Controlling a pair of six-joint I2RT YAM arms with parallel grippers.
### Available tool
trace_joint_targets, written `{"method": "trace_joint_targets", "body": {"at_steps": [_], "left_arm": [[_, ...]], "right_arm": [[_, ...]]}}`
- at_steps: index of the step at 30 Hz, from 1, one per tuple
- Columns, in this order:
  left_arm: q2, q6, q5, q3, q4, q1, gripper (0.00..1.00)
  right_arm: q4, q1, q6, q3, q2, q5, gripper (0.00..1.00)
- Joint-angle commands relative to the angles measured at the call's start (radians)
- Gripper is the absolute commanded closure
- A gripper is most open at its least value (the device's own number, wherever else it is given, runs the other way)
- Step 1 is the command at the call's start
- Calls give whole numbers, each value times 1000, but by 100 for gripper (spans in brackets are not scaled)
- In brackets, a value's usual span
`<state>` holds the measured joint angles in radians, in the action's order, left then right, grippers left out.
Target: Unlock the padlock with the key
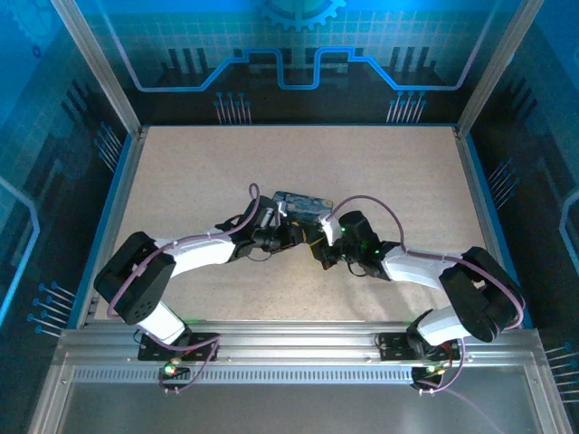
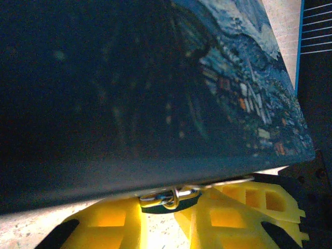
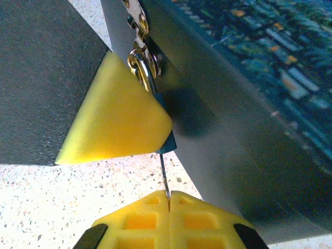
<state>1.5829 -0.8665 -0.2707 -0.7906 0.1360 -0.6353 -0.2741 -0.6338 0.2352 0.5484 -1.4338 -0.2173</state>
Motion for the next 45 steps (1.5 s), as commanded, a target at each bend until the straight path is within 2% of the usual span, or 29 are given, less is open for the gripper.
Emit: {"method": "trace_joint_targets", "body": {"at_steps": [1,26,45], "left_arm": [[-18,-17,-17,-25,20,-7,83],[-28,-70,-29,-27,47,-8,83],[-12,-65,-21,-20,54,-10,84]], "right_arm": [[-68,-9,16,-8,7,-30,100],[-221,0,30,-18,-8,-3,100],[-285,67,93,-5,-51,-140,100]]}}
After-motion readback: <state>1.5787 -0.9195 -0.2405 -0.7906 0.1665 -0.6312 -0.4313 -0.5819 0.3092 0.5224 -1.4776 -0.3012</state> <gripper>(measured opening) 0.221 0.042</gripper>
